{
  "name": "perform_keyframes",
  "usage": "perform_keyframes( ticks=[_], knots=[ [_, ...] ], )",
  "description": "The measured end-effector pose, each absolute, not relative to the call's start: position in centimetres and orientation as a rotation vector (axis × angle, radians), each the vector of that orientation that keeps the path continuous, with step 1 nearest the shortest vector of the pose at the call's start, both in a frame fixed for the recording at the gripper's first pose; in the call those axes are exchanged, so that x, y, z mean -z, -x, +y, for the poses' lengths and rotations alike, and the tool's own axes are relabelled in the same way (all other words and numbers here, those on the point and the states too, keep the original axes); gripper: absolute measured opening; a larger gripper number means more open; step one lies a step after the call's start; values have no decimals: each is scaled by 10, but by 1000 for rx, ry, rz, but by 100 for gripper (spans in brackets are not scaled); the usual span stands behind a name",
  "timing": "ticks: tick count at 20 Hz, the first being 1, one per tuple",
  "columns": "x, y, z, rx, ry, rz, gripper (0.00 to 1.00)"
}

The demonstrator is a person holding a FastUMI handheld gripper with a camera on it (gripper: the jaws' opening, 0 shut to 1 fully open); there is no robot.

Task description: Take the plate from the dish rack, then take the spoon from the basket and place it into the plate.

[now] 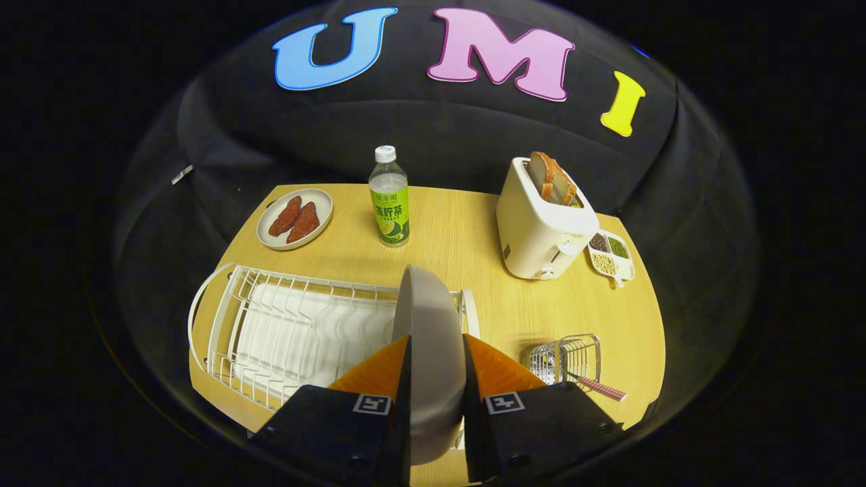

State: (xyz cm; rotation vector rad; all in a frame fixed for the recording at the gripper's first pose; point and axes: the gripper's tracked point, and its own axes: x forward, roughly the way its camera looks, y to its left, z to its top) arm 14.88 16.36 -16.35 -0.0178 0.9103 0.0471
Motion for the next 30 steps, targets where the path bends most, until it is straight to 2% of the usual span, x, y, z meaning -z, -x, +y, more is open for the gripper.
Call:
perform_keyframes(
  ticks=[9,16,25,30],
  knots=[
    [159,-157,134,17,3,895,33],
    [160,-145,121,-58,-64,908,29],
    [133,-77,63,-185,-278,893,29],
    [132,-16,15,-258,-268,874,29]
  ],
)
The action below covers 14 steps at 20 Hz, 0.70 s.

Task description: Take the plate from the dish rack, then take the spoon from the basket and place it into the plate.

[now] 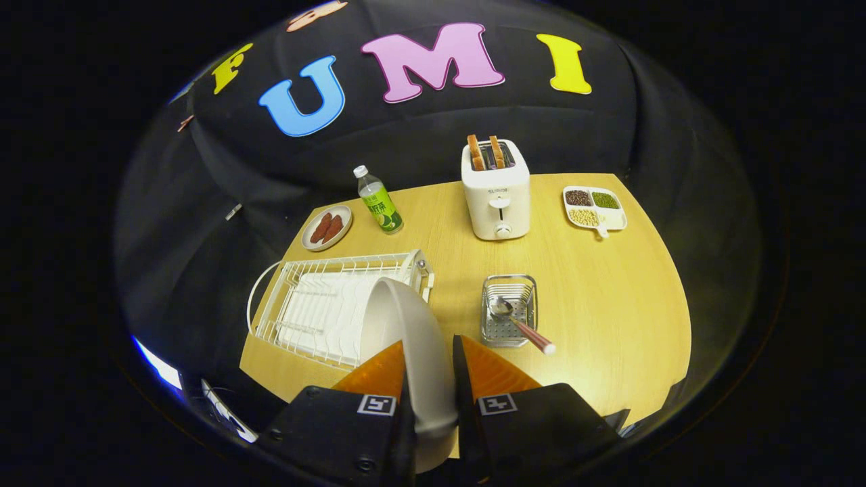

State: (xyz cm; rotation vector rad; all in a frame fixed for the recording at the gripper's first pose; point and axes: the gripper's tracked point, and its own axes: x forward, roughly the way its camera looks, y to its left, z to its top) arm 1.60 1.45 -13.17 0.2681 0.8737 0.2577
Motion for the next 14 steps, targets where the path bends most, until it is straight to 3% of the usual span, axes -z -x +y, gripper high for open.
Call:
perform_keyframes(
  ticks=[6,14],
  knots=[
    [178,42,-41,-279,-368,975,29],
    [280,38,-70,-258,-544,1113,30]
  ],
)
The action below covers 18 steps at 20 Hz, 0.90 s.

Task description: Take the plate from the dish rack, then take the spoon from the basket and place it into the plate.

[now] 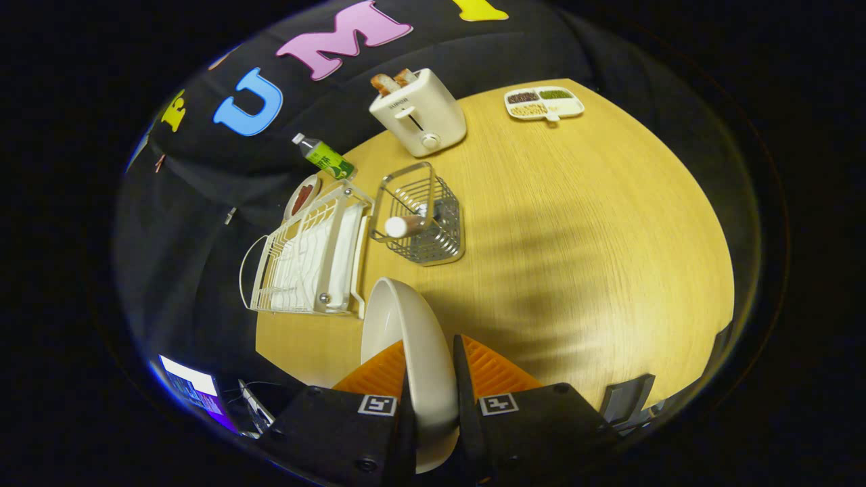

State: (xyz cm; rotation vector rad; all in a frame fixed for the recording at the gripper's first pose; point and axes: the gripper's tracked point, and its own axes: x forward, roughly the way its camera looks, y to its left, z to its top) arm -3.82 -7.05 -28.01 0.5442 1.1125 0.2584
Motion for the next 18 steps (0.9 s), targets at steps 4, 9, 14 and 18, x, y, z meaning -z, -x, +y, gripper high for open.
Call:
perform_keyframes(
  ticks=[4,9,14,18],
  knots=[
    [304,28,-60,-348,-553,1119,30],
    [322,21,-67,-395,-498,1132,39],
    [334,16,-94,-408,-335,1086,67],
    [303,9,-96,-477,-223,933,99]
  ],
)
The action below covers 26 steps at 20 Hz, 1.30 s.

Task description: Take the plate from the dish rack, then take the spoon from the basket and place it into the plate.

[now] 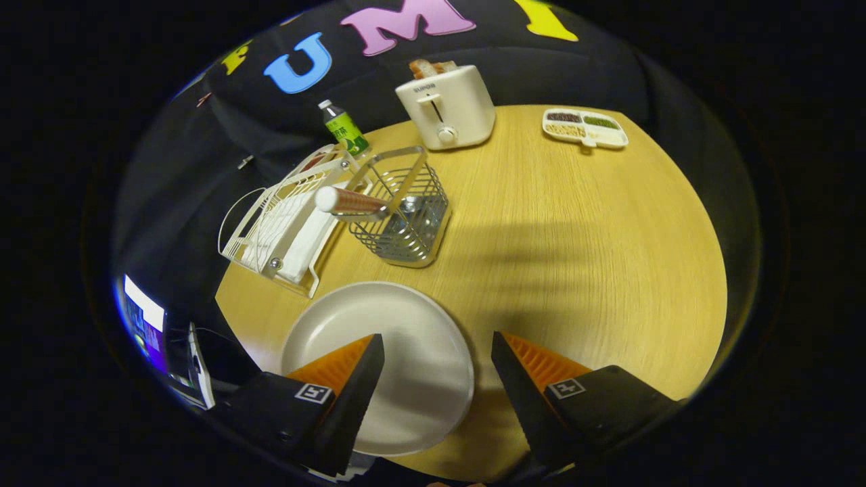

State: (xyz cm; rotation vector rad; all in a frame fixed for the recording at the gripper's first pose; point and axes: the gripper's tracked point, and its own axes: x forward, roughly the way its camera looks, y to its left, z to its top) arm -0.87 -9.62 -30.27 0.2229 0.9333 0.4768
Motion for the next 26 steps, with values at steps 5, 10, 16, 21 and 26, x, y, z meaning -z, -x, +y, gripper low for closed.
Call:
perform_keyframes(
  ticks=[5,10,16,21,26],
  knots=[
    [240,-21,-78,-588,-117,628,99],
    [208,-54,-55,-623,-118,453,99],
    [213,-91,-37,-609,-87,390,99],
    [231,-104,-25,-607,-90,409,76],
    [238,-110,-18,-601,-98,422,74]
  ],
)
